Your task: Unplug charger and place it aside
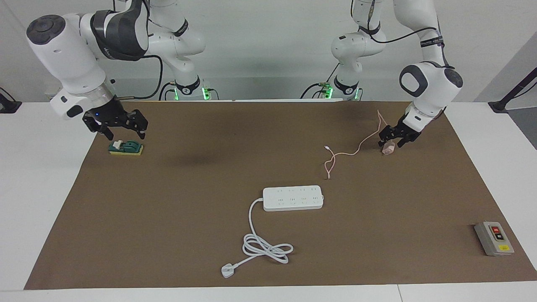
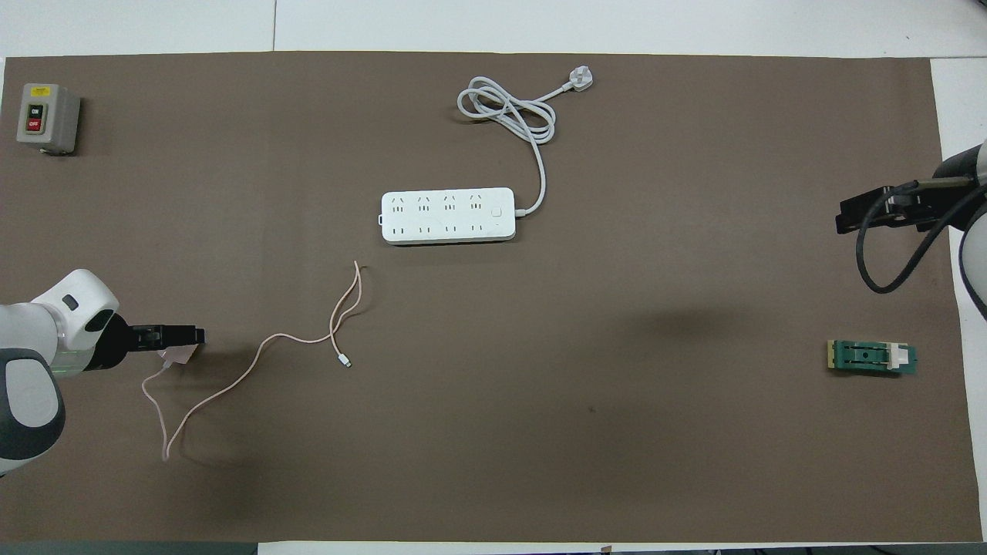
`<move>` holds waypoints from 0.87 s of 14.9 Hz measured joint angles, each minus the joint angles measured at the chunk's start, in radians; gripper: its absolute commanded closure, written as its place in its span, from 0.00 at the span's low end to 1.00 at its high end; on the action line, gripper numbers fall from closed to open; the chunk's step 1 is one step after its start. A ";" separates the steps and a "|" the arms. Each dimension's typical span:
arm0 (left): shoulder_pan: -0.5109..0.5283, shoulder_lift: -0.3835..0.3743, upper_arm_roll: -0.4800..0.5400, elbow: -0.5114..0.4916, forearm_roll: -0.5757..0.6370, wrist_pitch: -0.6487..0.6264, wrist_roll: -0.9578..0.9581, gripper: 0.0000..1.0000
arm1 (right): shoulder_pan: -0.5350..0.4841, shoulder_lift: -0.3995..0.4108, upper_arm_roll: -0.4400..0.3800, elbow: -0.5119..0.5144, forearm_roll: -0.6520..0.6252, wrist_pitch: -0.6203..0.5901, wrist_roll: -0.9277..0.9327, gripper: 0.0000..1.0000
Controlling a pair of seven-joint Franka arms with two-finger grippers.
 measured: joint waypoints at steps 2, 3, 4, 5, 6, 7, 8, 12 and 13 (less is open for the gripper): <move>0.008 0.000 0.001 0.069 0.002 -0.078 0.000 0.00 | -0.004 -0.026 0.003 -0.010 -0.013 -0.035 -0.031 0.00; 0.013 0.000 0.000 0.103 0.008 -0.115 0.000 0.00 | -0.009 -0.039 0.004 -0.021 -0.018 -0.039 -0.064 0.00; 0.018 0.000 0.001 0.138 0.023 -0.155 -0.004 0.00 | -0.013 -0.049 0.004 -0.030 -0.020 -0.039 -0.097 0.00; 0.020 0.000 0.003 0.169 0.041 -0.188 -0.022 0.00 | -0.016 -0.055 0.004 -0.037 -0.021 -0.043 -0.114 0.00; 0.022 -0.001 0.003 0.199 0.062 -0.215 -0.050 0.00 | -0.018 -0.058 0.004 -0.040 -0.021 -0.064 -0.119 0.00; 0.022 -0.001 0.003 0.227 0.079 -0.236 -0.078 0.00 | -0.020 -0.060 0.004 -0.041 -0.021 -0.100 -0.122 0.00; 0.022 -0.001 0.002 0.255 0.090 -0.255 -0.105 0.00 | -0.020 -0.061 0.005 -0.041 -0.021 -0.126 -0.122 0.00; 0.022 -0.002 -0.003 0.382 0.129 -0.357 -0.209 0.00 | -0.020 -0.062 0.013 -0.041 -0.021 -0.121 -0.123 0.00; 0.021 -0.003 -0.005 0.420 0.140 -0.390 -0.239 0.00 | -0.020 -0.062 0.013 -0.042 -0.022 -0.107 -0.124 0.00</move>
